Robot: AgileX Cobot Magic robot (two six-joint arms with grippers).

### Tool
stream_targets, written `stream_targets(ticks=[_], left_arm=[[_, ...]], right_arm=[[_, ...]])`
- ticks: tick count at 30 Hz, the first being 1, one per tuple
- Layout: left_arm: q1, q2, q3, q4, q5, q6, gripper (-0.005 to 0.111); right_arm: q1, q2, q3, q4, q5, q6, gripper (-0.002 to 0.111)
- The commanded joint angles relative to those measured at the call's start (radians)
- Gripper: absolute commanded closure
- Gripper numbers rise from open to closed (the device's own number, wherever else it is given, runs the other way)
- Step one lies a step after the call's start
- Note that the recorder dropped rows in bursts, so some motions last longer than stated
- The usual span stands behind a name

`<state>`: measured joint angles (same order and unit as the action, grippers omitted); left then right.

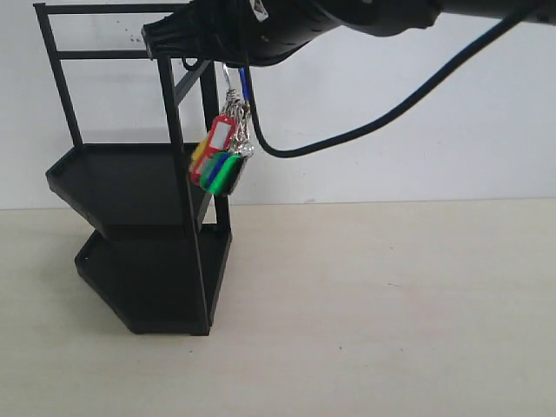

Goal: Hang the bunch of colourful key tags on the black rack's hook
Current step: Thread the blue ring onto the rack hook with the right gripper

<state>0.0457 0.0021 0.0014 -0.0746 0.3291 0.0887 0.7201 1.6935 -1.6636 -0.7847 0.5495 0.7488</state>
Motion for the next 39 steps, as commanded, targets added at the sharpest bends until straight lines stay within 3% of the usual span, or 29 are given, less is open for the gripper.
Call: stream_targets(ticks=[1,23,26,32,39], left_arm=[[0.004,-0.002,-0.001,-0.007,-0.015,-0.01,0.102],[0.004,-0.002,-0.001,-0.007,-0.015,-0.01,0.102],[0.004,-0.002,-0.001,-0.007,-0.015,-0.01,0.102],[0.004,-0.002,-0.001,-0.007,-0.015,-0.01,0.102],[0.004,-0.002,-0.001,-0.007,-0.015,-0.01,0.102]], right_arm=[[0.019,-0.006,-0.013,0.002,-0.043,-0.068,0.109],[0.057,-0.006,-0.013,0.073,0.036,-0.111,0.108],[0.057,-0.006,-0.013,0.073,0.036,-0.111,0.1],[0.057,-0.006,-0.013,0.073,0.034,-0.101,0.055],[0.057,-0.006,-0.013,0.073,0.072,-0.085,0.06]])
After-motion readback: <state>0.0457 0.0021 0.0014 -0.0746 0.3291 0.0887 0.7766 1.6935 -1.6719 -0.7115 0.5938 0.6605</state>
